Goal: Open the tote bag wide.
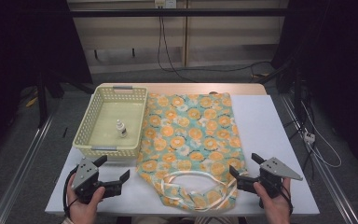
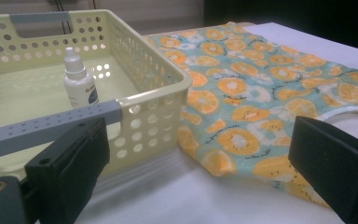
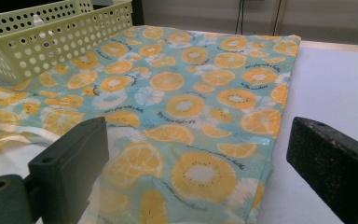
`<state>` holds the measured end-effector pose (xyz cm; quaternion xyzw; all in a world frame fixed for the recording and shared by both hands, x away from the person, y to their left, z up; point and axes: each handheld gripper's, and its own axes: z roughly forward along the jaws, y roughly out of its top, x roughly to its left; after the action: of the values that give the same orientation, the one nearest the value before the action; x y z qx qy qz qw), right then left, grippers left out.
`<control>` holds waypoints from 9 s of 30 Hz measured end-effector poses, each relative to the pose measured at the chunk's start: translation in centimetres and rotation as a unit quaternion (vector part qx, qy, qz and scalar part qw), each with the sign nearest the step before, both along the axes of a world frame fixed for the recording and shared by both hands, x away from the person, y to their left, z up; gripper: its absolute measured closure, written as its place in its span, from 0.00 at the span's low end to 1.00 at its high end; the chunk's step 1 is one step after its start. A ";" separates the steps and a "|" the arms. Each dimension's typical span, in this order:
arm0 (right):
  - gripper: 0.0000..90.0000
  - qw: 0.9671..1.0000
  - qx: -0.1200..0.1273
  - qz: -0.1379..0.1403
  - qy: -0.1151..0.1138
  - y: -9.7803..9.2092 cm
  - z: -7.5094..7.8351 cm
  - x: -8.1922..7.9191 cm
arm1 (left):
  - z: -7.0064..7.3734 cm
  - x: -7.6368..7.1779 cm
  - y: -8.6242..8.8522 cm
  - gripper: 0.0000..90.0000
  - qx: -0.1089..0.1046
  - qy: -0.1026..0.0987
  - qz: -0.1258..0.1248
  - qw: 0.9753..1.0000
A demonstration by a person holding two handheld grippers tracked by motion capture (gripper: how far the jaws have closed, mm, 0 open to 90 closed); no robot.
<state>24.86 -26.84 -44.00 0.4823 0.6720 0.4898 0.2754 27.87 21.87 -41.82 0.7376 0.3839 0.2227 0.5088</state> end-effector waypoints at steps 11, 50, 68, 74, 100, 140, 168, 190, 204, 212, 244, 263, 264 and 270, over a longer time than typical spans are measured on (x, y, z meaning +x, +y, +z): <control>0.06 1.000 -0.010 0.002 0.008 0.0 0.0 0.2 | -0.1 0.2 0.1 0.05 0.005 0.000 0.003 1.000; 0.38 0.940 -0.069 0.303 0.141 10.3 2.6 1.4 | -0.3 0.5 -0.6 0.05 0.025 -0.001 -0.026 0.999; 0.95 0.906 -0.130 0.348 0.201 11.7 0.4 1.3 | -0.3 0.4 -0.7 0.05 0.020 0.008 -0.030 0.999; 1.00 0.914 -0.112 0.337 0.194 11.3 0.8 1.9 | -0.4 0.5 -0.6 0.05 0.028 0.003 -0.028 0.999; 1.00 0.953 -0.084 0.255 0.141 9.5 3.2 12.0 | -0.5 0.7 -0.6 0.05 0.027 0.007 -0.032 0.999; 0.15 0.970 -0.101 0.185 0.121 7.9 3.1 14.4 | -0.5 0.6 -0.7 0.05 0.037 0.003 -0.036 0.999; 0.75 0.917 -0.163 0.331 0.153 9.8 2.3 6.1 | -0.5 0.6 -0.9 0.05 0.038 0.003 -0.039 0.998; 0.73 0.904 -0.200 0.325 0.191 10.5 -0.8 9.1 | -0.5 0.6 -0.7 0.05 0.039 0.003 -0.039 0.998; 0.90 0.904 -0.199 0.326 0.192 10.2 -0.8 9.2 | -0.5 0.6 -0.8 0.05 0.040 0.002 -0.040 0.998; 0.96 0.911 -0.174 0.309 0.211 9.7 -1.0 9.9 | -0.5 0.6 -0.8 0.05 0.040 0.003 -0.041 0.998; 1.00 0.940 -0.132 0.285 0.131 8.7 2.8 9.8 | -0.6 0.6 -0.7 0.05 0.043 0.005 -0.041 0.998; 1.00 0.958 -0.078 0.260 0.091 8.0 5.9 11.9 | -0.6 0.6 -0.7 0.05 0.042 0.006 -0.042 0.998; 1.00 0.959 -0.073 0.259 0.089 7.9 6.1 12.1 | -0.6 0.6 -0.7 0.05 0.041 0.007 -0.042 0.998; 1.00 0.957 -0.061 0.272 0.079 7.7 7.1 12.9 | -0.6 0.6 -0.7 0.05 0.043 0.006 -0.043 0.998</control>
<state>37.73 -19.12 -36.88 0.3009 0.8258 0.4649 0.1069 28.48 21.14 -42.38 0.7756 0.3450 0.2127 0.4839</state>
